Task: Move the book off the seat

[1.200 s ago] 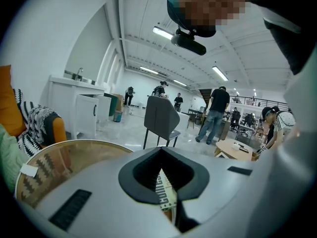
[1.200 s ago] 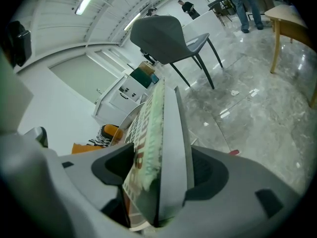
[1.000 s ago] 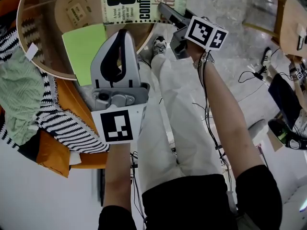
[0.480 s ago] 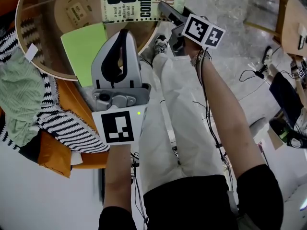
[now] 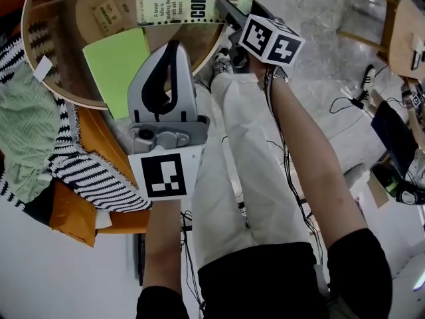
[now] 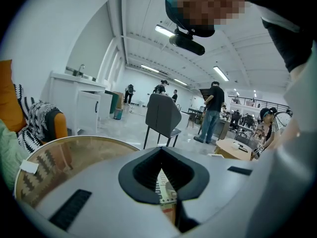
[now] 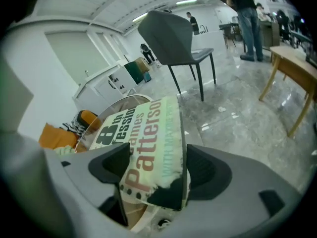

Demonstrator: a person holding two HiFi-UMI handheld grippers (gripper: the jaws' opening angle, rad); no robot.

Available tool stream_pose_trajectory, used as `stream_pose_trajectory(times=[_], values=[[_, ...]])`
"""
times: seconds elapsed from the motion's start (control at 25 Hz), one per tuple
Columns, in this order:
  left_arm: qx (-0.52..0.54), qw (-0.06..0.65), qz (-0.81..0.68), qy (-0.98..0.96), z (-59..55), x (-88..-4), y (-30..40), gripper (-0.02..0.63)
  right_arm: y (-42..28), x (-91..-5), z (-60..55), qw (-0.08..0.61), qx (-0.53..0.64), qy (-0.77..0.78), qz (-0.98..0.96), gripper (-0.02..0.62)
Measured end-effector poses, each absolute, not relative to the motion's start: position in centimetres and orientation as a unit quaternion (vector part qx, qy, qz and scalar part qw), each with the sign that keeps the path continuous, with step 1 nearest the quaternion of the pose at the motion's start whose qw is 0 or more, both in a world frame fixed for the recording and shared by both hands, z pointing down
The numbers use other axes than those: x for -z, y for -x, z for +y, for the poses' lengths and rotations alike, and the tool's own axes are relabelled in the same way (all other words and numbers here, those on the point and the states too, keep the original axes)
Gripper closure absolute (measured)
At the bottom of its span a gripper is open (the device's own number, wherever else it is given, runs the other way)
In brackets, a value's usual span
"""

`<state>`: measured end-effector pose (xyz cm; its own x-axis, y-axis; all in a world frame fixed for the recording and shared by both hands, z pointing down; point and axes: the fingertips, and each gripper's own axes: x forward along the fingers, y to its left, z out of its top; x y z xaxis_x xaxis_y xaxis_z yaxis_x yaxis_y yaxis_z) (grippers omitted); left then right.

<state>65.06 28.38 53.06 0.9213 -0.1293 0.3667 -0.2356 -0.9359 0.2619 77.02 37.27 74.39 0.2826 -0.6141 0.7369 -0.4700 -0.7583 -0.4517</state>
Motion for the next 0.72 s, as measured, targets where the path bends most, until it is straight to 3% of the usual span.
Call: stream_pose_trajectory(times=[0.44, 0.72], values=[[-0.169, 0.148, -0.106, -0.969, 28.0, -52.3, -63.7, 0.596, -76.9, -73.4, 37.4, -0.003, 0.485, 0.809, 0.333, 0.245], [-0.161, 0.139, -0.109, -0.971, 28.1, -50.7, -62.6, 0.596, -76.0, -70.5, 38.0, -0.005, 0.451, 0.823, 0.345, 0.245]])
